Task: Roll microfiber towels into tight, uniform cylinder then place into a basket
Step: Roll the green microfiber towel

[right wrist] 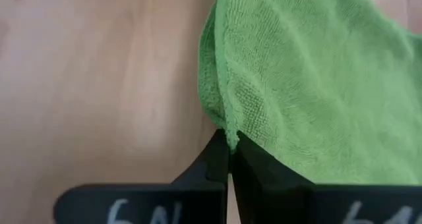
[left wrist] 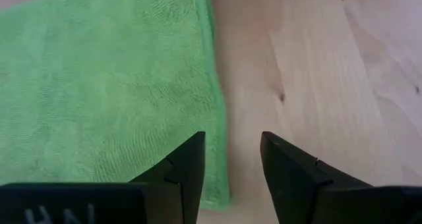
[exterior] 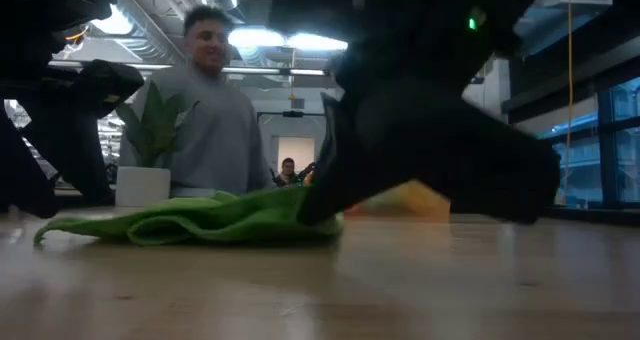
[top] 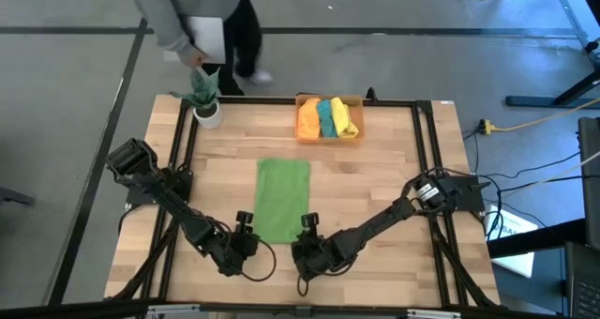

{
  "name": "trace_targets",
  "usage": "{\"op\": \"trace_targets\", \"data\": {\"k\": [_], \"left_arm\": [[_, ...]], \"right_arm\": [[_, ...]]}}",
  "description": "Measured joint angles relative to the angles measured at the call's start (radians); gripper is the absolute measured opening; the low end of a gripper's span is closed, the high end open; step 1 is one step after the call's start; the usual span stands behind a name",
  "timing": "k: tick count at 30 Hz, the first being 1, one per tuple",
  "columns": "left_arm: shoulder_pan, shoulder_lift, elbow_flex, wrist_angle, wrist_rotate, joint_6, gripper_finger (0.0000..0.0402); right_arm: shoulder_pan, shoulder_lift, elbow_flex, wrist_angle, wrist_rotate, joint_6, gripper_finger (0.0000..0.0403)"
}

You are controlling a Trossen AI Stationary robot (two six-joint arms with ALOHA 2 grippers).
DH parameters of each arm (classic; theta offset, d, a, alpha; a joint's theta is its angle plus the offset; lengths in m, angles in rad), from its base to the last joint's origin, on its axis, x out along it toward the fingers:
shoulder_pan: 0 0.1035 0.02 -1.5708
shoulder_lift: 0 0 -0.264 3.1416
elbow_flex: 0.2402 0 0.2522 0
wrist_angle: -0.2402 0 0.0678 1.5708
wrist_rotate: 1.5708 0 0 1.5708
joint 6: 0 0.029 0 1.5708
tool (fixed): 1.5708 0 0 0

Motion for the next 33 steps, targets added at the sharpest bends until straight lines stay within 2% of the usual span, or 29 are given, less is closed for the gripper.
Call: {"op": "trace_targets", "data": {"k": [8,16,25,33], "left_arm": [[-0.001,0.0,0.0,0.001,-0.055,0.0,0.0138],[-0.003,0.0,0.0,0.001,-0.058,-0.001,0.0138],[-0.049,0.0,0.082,0.015,-0.079,0.035,0.0138],[-0.053,0.032,0.082,0.086,-0.106,0.074,0.0138]], "right_arm": [[-0.007,-0.003,0.096,-0.041,-0.031,0.093,0.0006],[-0.038,-0.006,0.161,-0.137,-0.043,0.304,0.0007],[-0.075,-0.007,0.18,-0.146,-0.055,0.33,0.0007],[-0.083,-0.017,0.18,-0.144,-0.068,0.337,0.0008]]}}
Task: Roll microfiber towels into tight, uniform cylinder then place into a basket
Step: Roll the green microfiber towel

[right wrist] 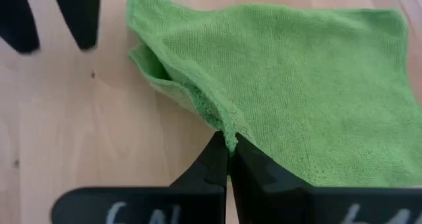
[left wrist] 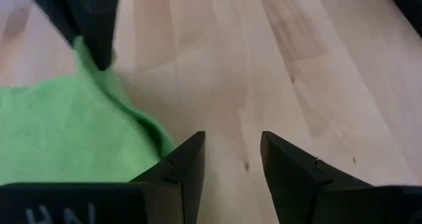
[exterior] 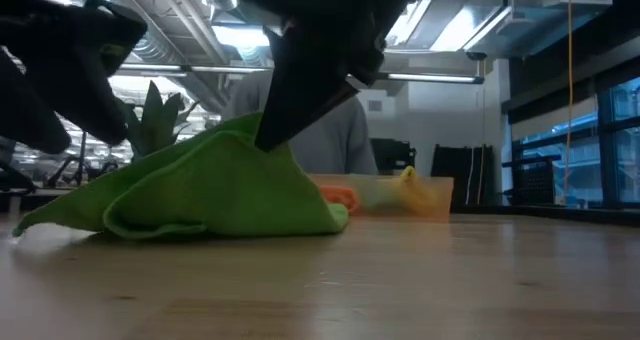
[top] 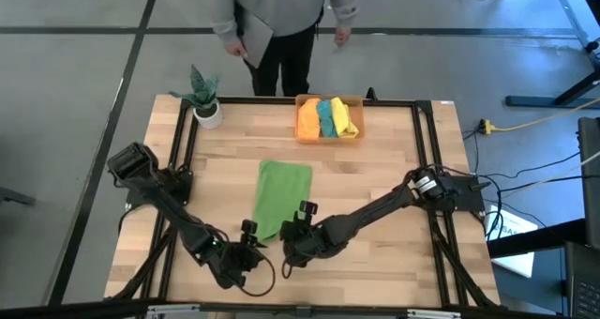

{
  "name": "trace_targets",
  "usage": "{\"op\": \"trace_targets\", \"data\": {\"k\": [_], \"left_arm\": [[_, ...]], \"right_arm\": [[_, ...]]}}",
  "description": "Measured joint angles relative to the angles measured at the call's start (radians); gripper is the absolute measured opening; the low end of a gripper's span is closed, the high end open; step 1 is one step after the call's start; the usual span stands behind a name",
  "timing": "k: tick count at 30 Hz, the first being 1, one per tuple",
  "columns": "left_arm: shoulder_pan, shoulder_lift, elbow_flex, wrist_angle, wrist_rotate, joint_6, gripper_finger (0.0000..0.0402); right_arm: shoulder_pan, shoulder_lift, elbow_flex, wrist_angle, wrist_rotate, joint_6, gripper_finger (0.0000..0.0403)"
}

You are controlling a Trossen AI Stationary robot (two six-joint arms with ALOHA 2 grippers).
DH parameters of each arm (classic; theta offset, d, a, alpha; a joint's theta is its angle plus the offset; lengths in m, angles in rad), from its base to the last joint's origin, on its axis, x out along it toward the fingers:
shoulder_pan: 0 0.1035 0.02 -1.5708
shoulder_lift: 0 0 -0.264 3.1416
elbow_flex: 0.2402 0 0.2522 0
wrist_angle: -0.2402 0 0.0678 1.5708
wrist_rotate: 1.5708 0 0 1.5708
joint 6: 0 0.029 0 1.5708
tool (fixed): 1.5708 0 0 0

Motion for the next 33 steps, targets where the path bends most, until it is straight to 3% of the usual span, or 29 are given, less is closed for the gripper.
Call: {"op": "trace_targets", "data": {"k": [10,18,33], "left_arm": [[0.049,0.109,-0.001,0.03,0.027,0.052,0.0138],[0.069,0.11,0.0,-0.001,0.022,-0.006,0.0138],[0.065,0.109,0.118,-0.375,-0.051,-0.245,0.0138]], "right_arm": [[0.0,-0.019,0.0,-0.004,0.008,-0.006,0.0008],[0.001,-0.019,0.0,-0.021,0.008,-0.007,0.0008],[0.001,-0.019,0.038,-0.054,0.011,-0.011,0.0008]]}}
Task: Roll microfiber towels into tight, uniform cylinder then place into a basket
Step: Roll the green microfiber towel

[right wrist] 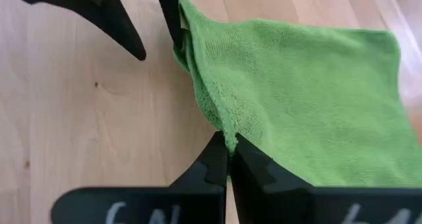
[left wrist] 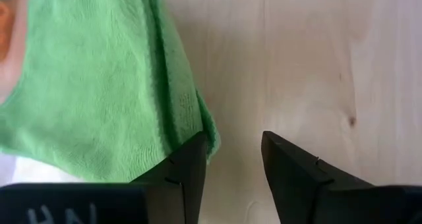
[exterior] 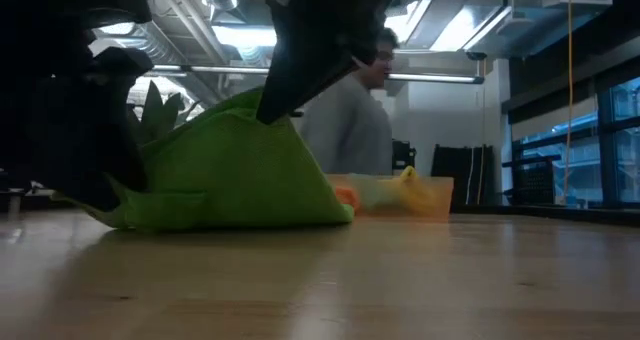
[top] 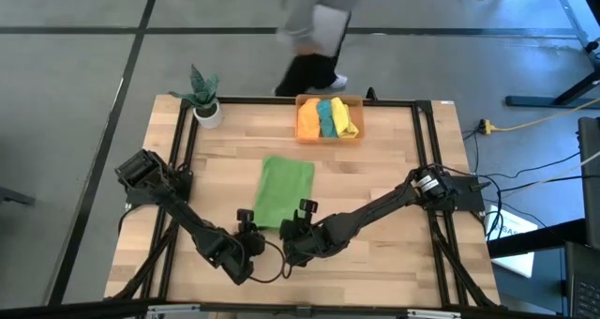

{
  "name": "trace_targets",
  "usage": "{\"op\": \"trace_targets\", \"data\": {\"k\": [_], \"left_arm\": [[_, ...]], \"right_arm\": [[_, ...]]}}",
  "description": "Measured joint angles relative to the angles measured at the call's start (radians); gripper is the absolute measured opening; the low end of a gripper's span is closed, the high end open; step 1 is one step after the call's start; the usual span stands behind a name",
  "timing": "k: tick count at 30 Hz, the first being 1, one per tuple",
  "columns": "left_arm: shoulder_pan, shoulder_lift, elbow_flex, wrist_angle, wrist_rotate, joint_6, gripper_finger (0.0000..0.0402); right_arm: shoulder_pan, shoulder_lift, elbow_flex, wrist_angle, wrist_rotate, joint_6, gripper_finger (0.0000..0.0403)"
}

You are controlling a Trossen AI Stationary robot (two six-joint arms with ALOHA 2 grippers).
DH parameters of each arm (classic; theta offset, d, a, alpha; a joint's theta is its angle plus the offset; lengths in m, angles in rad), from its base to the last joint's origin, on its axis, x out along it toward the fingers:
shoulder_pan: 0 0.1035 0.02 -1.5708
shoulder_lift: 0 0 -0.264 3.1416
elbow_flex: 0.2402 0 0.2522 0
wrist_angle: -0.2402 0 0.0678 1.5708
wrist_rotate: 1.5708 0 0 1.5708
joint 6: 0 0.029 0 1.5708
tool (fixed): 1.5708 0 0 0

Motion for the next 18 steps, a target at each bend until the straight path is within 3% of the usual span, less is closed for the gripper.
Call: {"op": "trace_targets", "data": {"k": [6,18], "left_arm": [[0.0,-0.001,0.005,-0.067,0.104,-0.027,0.0138],[-0.023,-0.001,0.05,-0.193,0.146,-0.084,0.0138]], "right_arm": [[0.001,0.0,0.074,-0.063,0.051,-0.025,0.0008],[0.0,0.0,0.15,-0.12,0.105,-0.047,0.0008]]}}
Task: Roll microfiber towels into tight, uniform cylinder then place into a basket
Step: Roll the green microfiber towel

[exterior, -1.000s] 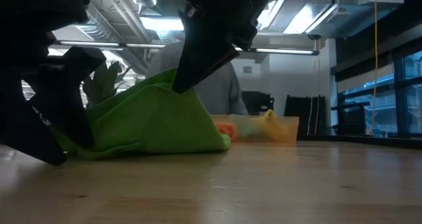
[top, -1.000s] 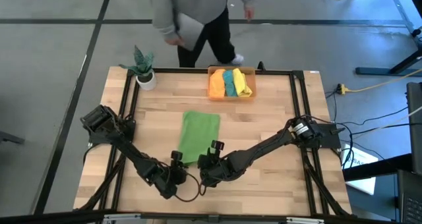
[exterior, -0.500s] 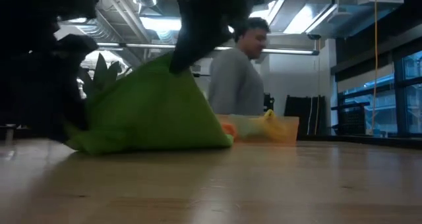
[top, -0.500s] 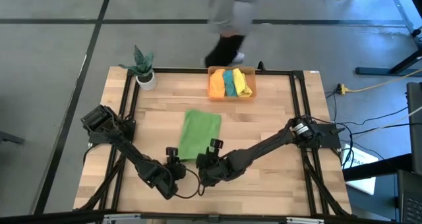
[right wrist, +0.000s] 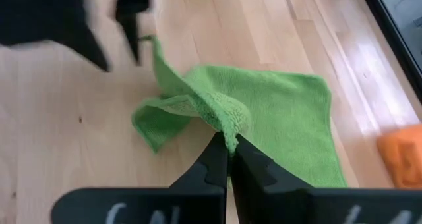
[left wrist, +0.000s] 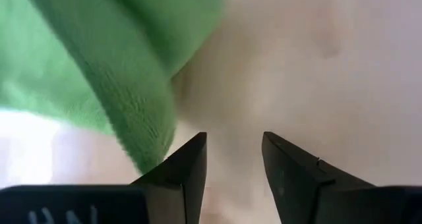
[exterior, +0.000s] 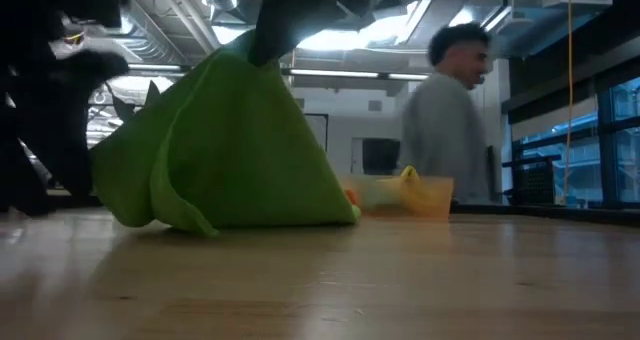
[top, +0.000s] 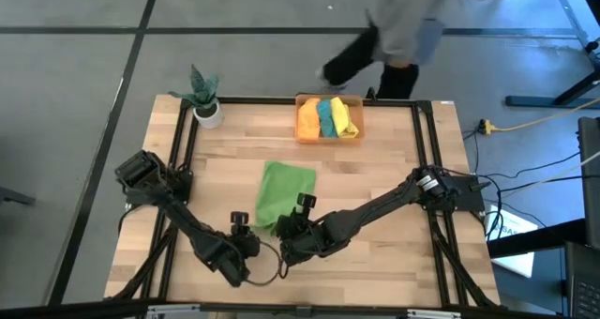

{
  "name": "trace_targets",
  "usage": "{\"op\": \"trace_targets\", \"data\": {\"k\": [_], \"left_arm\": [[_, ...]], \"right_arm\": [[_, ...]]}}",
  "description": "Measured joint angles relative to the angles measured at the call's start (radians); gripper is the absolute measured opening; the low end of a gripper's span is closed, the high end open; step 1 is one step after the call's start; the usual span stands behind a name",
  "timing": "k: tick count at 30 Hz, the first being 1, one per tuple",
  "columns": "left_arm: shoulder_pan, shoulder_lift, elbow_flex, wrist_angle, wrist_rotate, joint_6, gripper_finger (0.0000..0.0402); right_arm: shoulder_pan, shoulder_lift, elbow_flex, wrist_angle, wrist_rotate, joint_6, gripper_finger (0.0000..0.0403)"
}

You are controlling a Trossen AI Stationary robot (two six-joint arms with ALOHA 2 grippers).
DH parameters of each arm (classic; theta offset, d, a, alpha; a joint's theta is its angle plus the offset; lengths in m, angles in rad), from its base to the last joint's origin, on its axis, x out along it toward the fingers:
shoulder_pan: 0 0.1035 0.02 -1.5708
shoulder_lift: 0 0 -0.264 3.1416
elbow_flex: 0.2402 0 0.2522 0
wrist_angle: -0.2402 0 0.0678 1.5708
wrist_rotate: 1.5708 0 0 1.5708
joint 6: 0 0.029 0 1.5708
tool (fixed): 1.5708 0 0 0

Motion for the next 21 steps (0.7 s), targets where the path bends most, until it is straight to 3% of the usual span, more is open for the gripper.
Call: {"op": "trace_targets", "data": {"k": [4,10,15,21], "left_arm": [[-0.046,0.0,0.056,0.031,-0.029,0.08,0.0138],[-0.073,0.003,0.024,0.323,-0.126,0.364,0.0138],[-0.016,0.004,-0.028,0.469,-0.178,0.505,0.0138],[0.093,0.005,-0.06,0.479,-0.177,0.506,0.0138]], "right_arm": [[0.0,0.0,0.0,-0.014,0.0,0.005,0.0008],[0.0,0.0,0.0,-0.005,-0.001,0.002,0.0008],[0.0,0.0,-0.001,-0.004,-0.001,0.001,0.0008],[0.0,0.0,-0.001,-0.003,-0.001,0.001,0.0008]]}}
